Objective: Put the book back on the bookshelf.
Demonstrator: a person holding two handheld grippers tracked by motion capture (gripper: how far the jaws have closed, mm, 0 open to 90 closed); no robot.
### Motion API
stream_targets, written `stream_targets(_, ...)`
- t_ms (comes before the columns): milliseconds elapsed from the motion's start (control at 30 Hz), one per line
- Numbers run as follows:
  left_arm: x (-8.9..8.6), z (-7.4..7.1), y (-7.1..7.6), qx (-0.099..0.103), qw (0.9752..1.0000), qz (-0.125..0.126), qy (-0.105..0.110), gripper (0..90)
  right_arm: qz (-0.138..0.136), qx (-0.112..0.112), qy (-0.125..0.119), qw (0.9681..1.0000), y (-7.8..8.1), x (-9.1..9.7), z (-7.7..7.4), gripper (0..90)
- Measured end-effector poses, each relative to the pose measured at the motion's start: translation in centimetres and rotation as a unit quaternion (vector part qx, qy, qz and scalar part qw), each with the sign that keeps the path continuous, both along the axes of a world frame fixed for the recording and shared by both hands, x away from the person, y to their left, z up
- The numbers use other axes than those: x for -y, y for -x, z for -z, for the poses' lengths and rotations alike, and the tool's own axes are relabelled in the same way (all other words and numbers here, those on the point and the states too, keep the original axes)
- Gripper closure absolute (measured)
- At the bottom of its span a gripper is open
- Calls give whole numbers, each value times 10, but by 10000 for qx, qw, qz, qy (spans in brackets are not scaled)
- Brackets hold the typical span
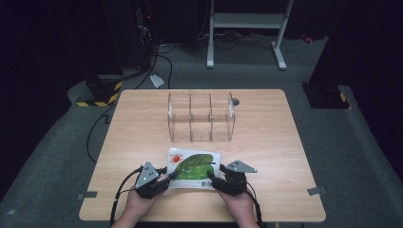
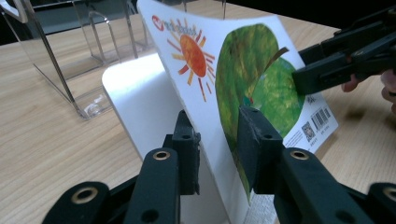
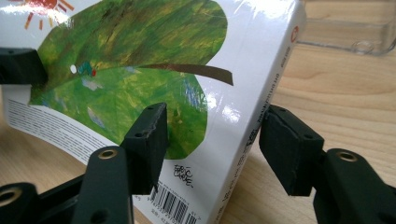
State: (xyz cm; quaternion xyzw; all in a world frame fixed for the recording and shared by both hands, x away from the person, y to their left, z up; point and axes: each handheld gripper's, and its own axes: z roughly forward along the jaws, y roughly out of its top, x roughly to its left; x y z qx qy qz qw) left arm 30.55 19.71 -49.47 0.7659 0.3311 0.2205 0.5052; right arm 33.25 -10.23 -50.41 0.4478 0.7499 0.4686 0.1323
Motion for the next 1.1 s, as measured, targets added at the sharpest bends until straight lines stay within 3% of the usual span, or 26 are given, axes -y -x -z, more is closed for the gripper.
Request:
stream_targets(233, 2, 1, -1, -39, 10000, -14, 7, 699, 117, 238, -57, 9996, 3, 4, -5, 460)
stream_targets(567, 5, 5, -3, -75, 9997, -112, -212, 699, 166, 494, -18, 9986, 7, 5, -10, 475)
stream_targets(1100, 10, 10, -4, -63, 9990, -101, -436, 696, 216, 698, 65, 9973, 12, 7, -13, 477)
